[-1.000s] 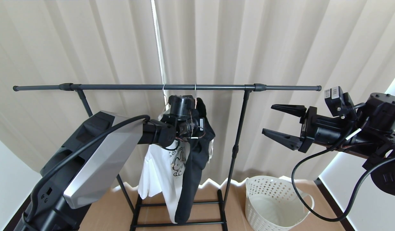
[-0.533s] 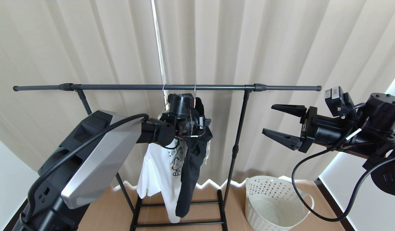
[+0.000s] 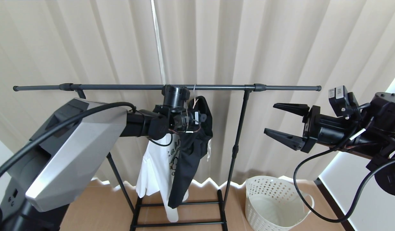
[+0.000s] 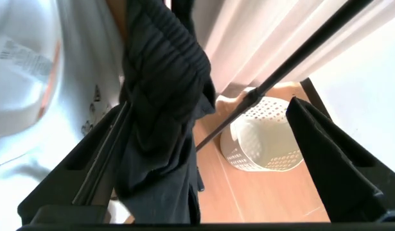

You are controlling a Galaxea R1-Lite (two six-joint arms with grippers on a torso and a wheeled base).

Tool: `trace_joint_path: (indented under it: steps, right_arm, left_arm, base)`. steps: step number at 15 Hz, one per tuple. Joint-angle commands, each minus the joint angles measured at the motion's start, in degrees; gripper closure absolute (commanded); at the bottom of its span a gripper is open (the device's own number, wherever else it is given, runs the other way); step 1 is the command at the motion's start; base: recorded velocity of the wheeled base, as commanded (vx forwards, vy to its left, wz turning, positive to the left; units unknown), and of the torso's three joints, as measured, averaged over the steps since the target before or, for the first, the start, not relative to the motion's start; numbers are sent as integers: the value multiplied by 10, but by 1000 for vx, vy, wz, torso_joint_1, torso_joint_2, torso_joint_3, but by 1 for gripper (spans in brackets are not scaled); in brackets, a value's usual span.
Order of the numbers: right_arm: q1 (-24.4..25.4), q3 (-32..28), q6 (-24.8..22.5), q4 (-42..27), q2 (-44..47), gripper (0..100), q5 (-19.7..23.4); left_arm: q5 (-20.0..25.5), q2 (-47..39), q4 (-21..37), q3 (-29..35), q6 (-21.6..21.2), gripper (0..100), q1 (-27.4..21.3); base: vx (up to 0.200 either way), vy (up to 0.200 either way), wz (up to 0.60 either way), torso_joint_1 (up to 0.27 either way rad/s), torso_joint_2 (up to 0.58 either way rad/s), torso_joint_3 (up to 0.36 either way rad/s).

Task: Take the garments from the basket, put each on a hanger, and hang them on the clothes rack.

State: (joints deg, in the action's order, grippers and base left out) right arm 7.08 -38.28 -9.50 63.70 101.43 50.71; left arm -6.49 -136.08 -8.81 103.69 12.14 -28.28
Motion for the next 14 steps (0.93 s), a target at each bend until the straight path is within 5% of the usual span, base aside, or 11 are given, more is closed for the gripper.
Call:
trace_joint_path:
  steps: [1,5,9,10,12,14]
  right_arm:
    - [-1,8,-3,0,-18,0,0]
    - [0,14,-2,-1,-32,0,-4]
    - [8,5,3,-21,-48,0,-116]
    - [15,-2,11,-51,-65,0,-132]
    - [35,-48,79,-227,-162,0,-207]
    - [36,-59,93,-373,-237,0,-251]
  left_arm:
    - [-5,85,0,-72,-1,0,0]
    - [-6,180,-2,-182,-11,0,-1]
    - [-16,335,-9,-372,-14,0,-4]
    - [-16,363,-13,-407,-14,0,-4]
    - [-16,456,-73,-526,-19,0,-2]
    - [-16,550,-110,-639,-51,0,-2]
  base:
    - [0,0,0,0,0,0]
    - [0,0,0,0,0,0]
    - [0,0,0,0,0,0]
    - [0,0,0,0,0,0]
    - [0,0,0,0,0,0]
    - [0,0,0,0,0,0]
